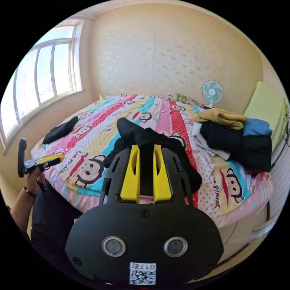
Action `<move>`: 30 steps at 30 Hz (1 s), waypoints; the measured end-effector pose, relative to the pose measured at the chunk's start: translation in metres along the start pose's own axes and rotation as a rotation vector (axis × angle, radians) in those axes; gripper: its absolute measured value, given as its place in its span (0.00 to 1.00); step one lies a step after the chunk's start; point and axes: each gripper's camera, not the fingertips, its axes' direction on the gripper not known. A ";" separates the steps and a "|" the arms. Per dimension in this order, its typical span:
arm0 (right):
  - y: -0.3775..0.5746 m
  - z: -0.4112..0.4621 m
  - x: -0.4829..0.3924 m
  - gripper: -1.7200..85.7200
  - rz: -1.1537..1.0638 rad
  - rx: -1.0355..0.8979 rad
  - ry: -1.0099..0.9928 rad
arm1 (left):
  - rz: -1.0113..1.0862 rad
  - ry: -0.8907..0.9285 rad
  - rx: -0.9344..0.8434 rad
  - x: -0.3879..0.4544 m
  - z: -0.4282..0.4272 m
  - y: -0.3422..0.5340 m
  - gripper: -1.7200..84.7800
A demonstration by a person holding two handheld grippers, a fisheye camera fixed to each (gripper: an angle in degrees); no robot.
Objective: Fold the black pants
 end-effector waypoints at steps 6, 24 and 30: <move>0.074 -0.055 0.132 0.15 0.335 0.081 0.170 | -0.049 0.107 0.006 0.071 0.071 -0.014 0.17; 0.070 -0.007 -0.140 0.25 -0.499 -0.151 -0.464 | 0.101 0.392 0.067 0.160 0.072 -0.045 0.08; 0.045 -0.014 -0.176 0.10 -0.363 -0.050 -0.312 | 0.157 0.463 0.113 0.168 0.034 -0.014 0.08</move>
